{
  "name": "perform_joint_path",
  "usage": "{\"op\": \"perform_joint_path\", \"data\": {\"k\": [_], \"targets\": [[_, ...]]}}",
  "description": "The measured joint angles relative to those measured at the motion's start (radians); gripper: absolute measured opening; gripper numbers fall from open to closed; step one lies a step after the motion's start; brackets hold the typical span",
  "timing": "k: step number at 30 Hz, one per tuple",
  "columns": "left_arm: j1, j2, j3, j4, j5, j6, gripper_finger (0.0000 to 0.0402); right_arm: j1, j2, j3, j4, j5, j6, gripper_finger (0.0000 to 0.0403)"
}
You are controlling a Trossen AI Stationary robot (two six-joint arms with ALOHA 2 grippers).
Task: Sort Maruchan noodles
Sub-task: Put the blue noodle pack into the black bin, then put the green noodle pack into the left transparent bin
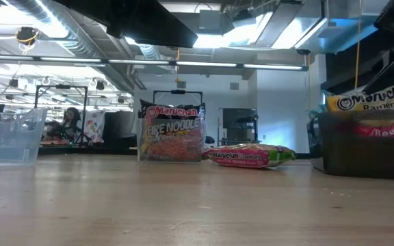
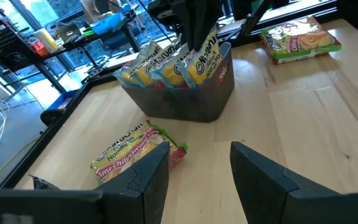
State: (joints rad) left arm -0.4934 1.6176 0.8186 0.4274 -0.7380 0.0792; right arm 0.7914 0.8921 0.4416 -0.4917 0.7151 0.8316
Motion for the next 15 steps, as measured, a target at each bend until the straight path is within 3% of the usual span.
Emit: {"op": "perform_joint_path", "data": {"k": [10,15], "targets": [[0.0,0.0,0.0,0.0,0.0,0.001,0.0163,0.0,-0.006,0.134,-0.015,-0.007,-0.132,0.0023],[-0.005,0.0,0.0,-0.012,0.0,-0.006,0.0163,0.0,-0.006,0.212,0.06,0.083,-0.257,0.0019]]}}
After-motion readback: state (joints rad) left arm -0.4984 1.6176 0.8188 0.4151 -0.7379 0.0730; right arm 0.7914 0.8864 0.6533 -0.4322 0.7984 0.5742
